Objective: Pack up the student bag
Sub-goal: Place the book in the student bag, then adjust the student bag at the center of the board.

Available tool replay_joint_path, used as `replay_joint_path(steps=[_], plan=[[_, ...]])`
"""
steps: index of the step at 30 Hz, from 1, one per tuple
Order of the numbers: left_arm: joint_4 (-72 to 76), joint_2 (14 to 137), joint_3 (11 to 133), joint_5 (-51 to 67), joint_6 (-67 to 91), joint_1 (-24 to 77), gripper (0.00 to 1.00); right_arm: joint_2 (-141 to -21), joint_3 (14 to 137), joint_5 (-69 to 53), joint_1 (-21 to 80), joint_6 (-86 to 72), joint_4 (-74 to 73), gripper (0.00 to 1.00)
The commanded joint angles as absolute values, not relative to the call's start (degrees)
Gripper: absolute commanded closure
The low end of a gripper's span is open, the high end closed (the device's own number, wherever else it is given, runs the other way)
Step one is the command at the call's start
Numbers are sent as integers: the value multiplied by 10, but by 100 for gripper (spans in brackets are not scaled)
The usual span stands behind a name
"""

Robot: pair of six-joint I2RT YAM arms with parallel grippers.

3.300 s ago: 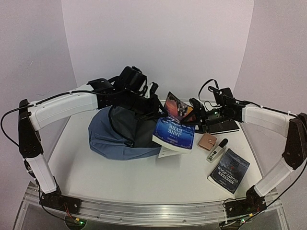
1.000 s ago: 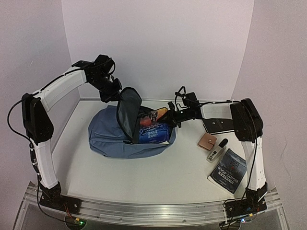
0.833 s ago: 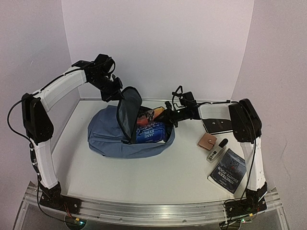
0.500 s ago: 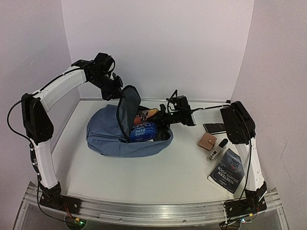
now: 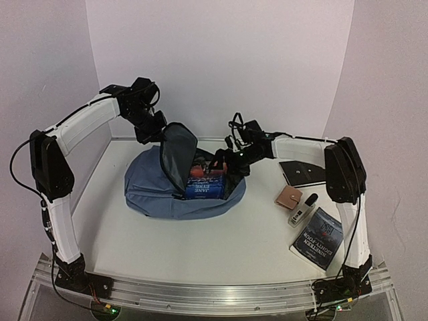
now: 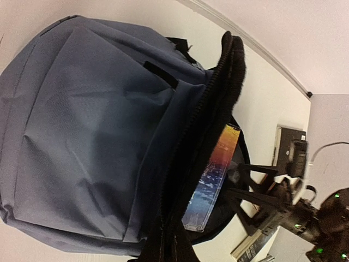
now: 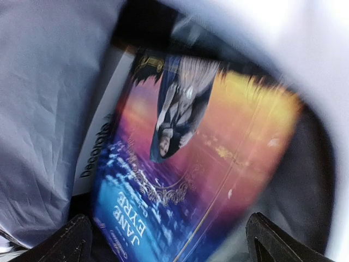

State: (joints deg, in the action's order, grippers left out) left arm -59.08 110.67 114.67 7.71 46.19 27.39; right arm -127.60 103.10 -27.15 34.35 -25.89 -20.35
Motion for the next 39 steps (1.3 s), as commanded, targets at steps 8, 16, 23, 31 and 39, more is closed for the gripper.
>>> replay_joint_path(steps=[8, 16, 23, 31, 39], plan=[[-550, 1045, 1106, 65, 458, 260, 100, -1192, 1069, -201, 332, -76, -314, 27], [-543, 1036, 1099, 68, 456, 260, 100, -1288, 1133, -181, 319, -41, -366, 42], [-540, 1037, 1097, 68, 459, 260, 100, -1326, 1139, -185, 311, -42, -379, 35], [-535, 1035, 1084, 74, 463, 261, 100, -1335, 1148, -211, 306, -51, -386, 75], [-511, 1023, 1066, 107, 455, 263, 100, -1221, 1166, -166, 317, -47, -382, 100]])
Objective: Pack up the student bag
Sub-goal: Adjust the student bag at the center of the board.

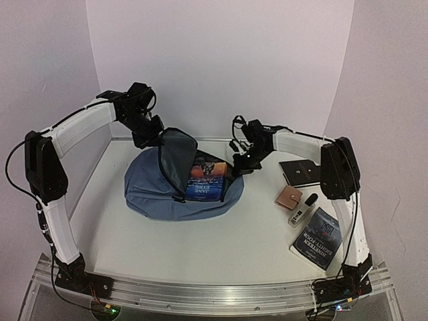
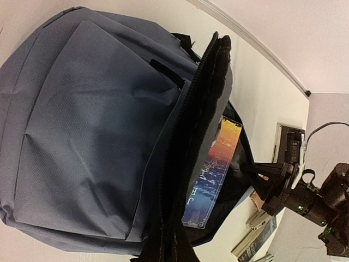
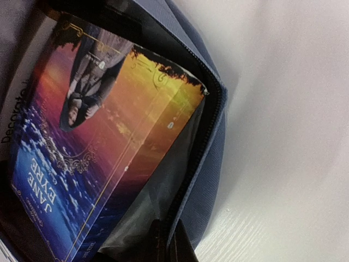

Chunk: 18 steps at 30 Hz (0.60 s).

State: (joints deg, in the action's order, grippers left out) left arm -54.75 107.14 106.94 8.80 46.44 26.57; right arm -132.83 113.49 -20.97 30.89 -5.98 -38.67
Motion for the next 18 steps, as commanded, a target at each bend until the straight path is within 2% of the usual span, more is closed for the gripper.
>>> replay_joint_path(steps=[1, 8, 15, 18], plan=[[-505, 1020, 1064, 113, 451, 263, 100, -1208, 1161, -148, 323, -38, -379, 100], [-490, 992, 1051, 120, 434, 265, 100, -1124, 1059, -38, 370, 42, -317, 100], [-428, 949, 1007, 132, 438, 265, 100, -1177, 991, 79, 371, 126, -290, 100], [-410, 946, 998, 159, 438, 266, 100, -1176, 1026, 43, 373, 104, -313, 100]])
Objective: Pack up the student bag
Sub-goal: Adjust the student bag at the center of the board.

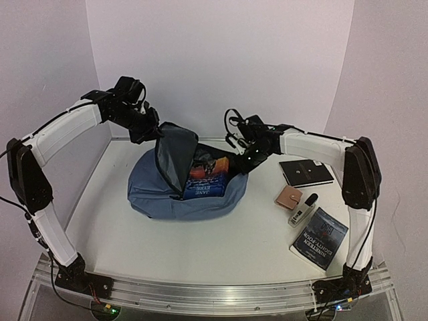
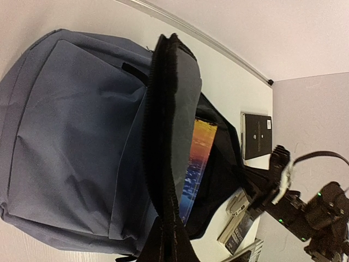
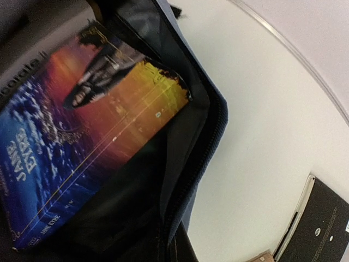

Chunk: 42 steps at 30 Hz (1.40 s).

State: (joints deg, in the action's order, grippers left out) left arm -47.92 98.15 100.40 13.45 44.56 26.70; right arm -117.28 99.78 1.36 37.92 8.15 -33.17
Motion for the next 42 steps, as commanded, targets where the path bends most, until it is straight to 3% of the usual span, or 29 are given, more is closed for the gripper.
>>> replay_joint_path(steps=[1, 4, 9, 13, 16, 21, 26, 28, 30, 31, 33, 37, 41, 42], plan=[[-411, 946, 996, 164, 439, 267, 100, -1154, 1047, 18, 384, 93, -322, 100], [-396, 941, 978, 177, 443, 271, 100, -1107, 1060, 19, 425, 114, -303, 100], [-385, 932, 967, 169, 445, 271, 100, -1166, 1059, 62, 400, 119, -321, 100], [-389, 907, 969, 140, 439, 270, 100, -1072, 1006, 57, 408, 124, -254, 100], [-376, 892, 943, 128, 443, 269, 100, -1151, 994, 110, 365, 140, -253, 100], [-397, 915, 949, 151, 443, 269, 100, -1137, 994, -95, 323, 64, -283, 88], [-396, 913, 941, 147, 441, 269, 100, -1143, 986, -151, 318, 38, -287, 93], [-397, 910, 938, 143, 443, 269, 100, -1142, 994, -156, 317, 36, -288, 83], [-400, 909, 936, 136, 444, 269, 100, -1141, 1003, -162, 316, 29, -292, 58], [-409, 910, 937, 125, 447, 269, 100, -1141, 1009, -168, 315, 24, -296, 39], [-444, 917, 947, 88, 454, 268, 99, -1142, 1025, -185, 310, 9, -313, 22], [-518, 934, 960, 18, 477, 257, 99, -1140, 1054, -242, 280, -33, -353, 4], [-565, 949, 962, -25, 497, 243, 95, -1106, 1040, -297, 227, -22, -375, 2], [-576, 957, 964, -28, 499, 239, 90, -1097, 1032, -309, 205, -19, -384, 2]])
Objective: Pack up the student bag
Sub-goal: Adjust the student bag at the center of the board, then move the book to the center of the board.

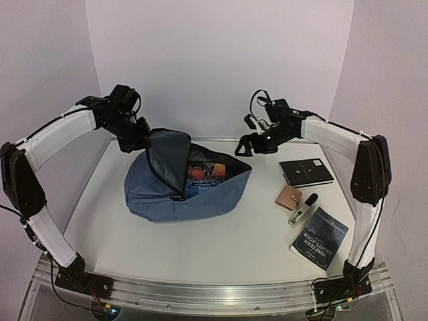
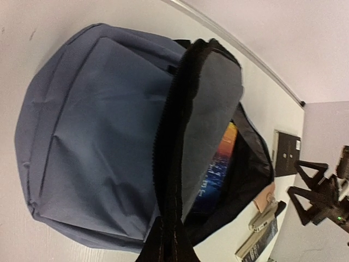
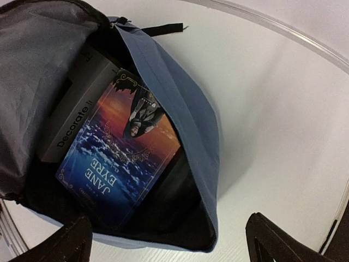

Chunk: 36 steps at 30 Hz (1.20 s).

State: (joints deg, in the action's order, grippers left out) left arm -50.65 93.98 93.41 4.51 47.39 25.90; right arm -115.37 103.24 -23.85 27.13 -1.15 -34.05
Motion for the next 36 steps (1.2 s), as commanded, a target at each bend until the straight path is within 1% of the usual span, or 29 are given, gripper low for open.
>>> replay_joint_path(steps=[1, 3, 5, 8, 10, 13, 15, 17, 21, 23, 27, 30, 36], plan=[[-589, 967, 966, -30, 501, 236, 85, -1088, 1026, -315, 191, -16, -395, 2], [-619, 988, 976, -27, 503, 233, 70, -1078, 1016, -325, 149, -8, -428, 2], [-633, 998, 985, -22, 503, 233, 57, -1072, 1009, -332, 102, 21, -468, 2], [-595, 975, 979, 3, 479, 233, 38, -1062, 1005, -352, 32, 81, -549, 2], [-552, 940, 965, 33, 452, 233, 27, -1047, 989, -351, -21, 150, -612, 2], [-514, 908, 961, 79, 404, 233, 17, -1014, 954, -344, -86, 270, -710, 2], [-516, 902, 969, 111, 368, 238, 14, -996, 921, -322, -122, 356, -759, 2], [-514, 894, 966, 124, 347, 253, 13, -981, 886, -297, -147, 402, -789, 2], [-476, 876, 930, 159, 345, 275, 12, -980, 847, -269, -161, 394, -776, 2], [-461, 878, 923, 164, 344, 292, 13, -1004, 865, -270, -162, 343, -746, 2], [-460, 904, 947, 148, 335, 332, 14, -1084, 940, -256, -162, 254, -690, 4], [-466, 920, 965, 141, 338, 347, 15, -1152, 1016, -240, -162, 228, -680, 6], [-463, 923, 973, 129, 354, 351, 15, -1265, 1120, -226, -162, 209, -672, 7]])
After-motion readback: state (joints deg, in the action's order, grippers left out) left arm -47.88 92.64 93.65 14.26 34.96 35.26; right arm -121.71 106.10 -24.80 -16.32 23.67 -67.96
